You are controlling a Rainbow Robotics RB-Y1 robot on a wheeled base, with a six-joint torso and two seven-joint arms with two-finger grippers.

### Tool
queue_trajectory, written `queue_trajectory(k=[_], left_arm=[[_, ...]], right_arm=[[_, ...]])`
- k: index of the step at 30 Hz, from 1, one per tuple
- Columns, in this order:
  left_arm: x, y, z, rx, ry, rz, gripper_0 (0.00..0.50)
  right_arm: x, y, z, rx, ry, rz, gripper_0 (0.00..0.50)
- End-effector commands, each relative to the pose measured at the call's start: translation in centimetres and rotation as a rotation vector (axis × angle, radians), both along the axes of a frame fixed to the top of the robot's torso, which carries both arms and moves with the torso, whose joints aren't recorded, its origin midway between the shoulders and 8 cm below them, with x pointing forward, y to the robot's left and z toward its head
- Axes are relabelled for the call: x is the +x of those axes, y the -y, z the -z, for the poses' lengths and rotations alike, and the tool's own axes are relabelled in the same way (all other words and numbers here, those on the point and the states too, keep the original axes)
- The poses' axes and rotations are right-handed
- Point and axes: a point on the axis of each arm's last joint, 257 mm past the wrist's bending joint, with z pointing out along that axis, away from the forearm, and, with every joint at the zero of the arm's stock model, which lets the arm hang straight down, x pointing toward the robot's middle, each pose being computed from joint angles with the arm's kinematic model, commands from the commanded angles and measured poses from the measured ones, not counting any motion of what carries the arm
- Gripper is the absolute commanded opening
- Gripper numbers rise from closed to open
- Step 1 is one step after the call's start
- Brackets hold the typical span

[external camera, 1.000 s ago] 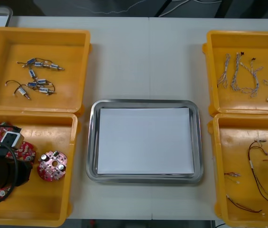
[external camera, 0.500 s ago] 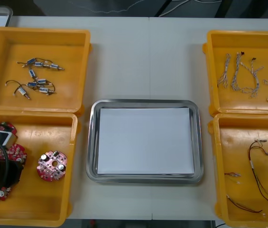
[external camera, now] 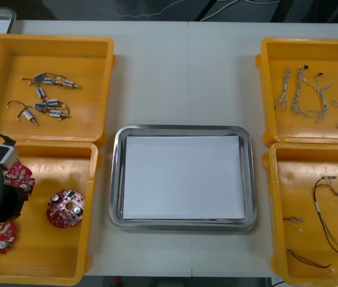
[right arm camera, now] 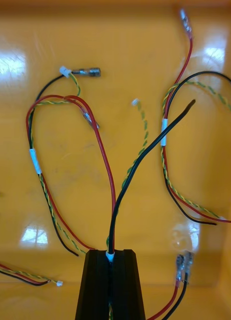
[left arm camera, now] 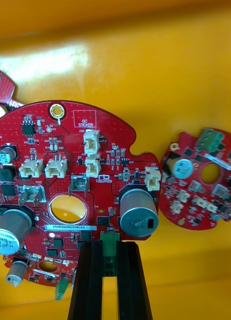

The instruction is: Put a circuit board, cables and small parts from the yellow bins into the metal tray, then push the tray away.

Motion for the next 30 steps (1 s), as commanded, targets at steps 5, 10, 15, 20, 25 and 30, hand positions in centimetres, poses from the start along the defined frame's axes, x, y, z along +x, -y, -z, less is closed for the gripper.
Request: queue_trajectory(k=[5, 10, 15, 20, 25, 30], left_arm=[[0.4, 2.8, -5.9, -0.014, 0.078, -0.051, 0.0], [-0.4, 5.1, -7.4, -0.05, 0.073, -0.037, 0.0], [-0.7, 7.6, -8.3, -0.086, 0.081, -0.027, 0.0], [-0.1, 9.7, -8.5, -0.113, 0.089, -0.034, 0.0], [0.4, 11.5, -8.5, -0.123, 0.099, -0.041, 0.0], [0.7, 13.6, -8.7, -0.142, 0.105, -0.042, 0.0]], right_arm=[[1.0, 1.4, -5.4, -0.039, 0.04, 0.04, 0.0], [1.9, 1.0, -7.6, -0.056, 0.045, 0.014, 0.0], [3.7, -1.3, -10.4, -0.035, 0.068, -0.058, 0.0], [4.7, -3.4, -12.5, -0.019, 0.071, -0.126, 0.0], [4.9, -5.0, -13.9, -0.023, 0.053, -0.192, 0.0], [5.0, -6.6, -15.5, -0.035, 0.042, -0.273, 0.0]])
